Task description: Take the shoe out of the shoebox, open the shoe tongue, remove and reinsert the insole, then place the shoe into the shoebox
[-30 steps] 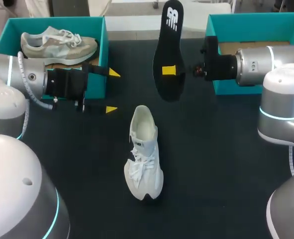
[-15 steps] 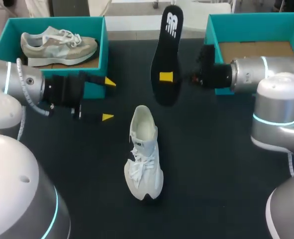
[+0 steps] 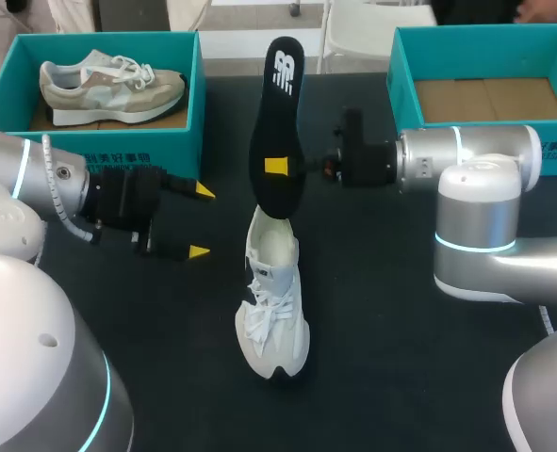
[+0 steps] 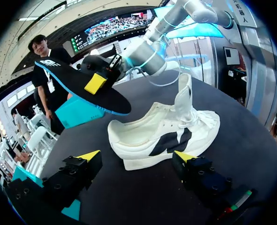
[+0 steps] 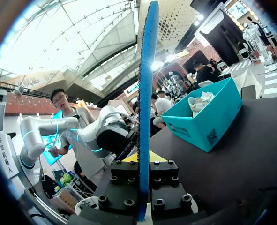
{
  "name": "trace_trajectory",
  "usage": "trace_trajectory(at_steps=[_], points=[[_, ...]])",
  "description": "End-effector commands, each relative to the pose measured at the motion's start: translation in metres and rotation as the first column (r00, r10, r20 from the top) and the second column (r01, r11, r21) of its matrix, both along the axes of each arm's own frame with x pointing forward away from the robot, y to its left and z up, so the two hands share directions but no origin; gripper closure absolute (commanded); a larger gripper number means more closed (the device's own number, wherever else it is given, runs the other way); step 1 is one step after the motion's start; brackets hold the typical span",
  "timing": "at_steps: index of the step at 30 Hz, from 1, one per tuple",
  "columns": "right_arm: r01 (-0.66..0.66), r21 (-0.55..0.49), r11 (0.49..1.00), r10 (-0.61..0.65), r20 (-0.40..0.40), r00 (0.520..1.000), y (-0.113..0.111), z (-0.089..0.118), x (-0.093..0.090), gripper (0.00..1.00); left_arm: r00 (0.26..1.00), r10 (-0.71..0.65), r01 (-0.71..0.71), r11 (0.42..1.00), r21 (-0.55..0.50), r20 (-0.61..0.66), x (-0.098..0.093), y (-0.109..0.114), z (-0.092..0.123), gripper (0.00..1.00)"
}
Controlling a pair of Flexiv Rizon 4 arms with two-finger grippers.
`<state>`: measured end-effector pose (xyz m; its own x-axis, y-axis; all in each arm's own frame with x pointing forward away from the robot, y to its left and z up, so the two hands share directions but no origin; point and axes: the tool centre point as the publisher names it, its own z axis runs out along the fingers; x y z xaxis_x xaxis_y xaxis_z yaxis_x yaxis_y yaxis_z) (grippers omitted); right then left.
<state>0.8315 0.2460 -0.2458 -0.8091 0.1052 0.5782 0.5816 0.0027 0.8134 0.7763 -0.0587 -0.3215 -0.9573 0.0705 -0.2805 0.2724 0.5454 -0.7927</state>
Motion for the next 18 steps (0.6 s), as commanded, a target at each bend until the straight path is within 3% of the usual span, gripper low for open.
trace_trajectory(at_steps=[1,9,18], points=[[0.003,-0.003,1.0,-0.003,0.0,1.0,0.001,0.0,-0.001,1.0,1.0,-0.015,0.015,1.0,0.009,-0.016,0.003,0.001,-0.003,0.0],[-0.03,-0.057,0.998,0.03,0.011,0.999,0.011,-0.013,0.001,1.0,0.999,0.025,-0.024,1.0,0.008,-0.044,0.002,-0.007,-0.008,0.0],[-0.034,-0.084,0.996,0.038,0.047,0.998,0.019,-0.035,-0.012,1.0,0.999,0.034,-0.034,0.999,0.016,-0.035,0.0,-0.022,-0.019,0.0]])
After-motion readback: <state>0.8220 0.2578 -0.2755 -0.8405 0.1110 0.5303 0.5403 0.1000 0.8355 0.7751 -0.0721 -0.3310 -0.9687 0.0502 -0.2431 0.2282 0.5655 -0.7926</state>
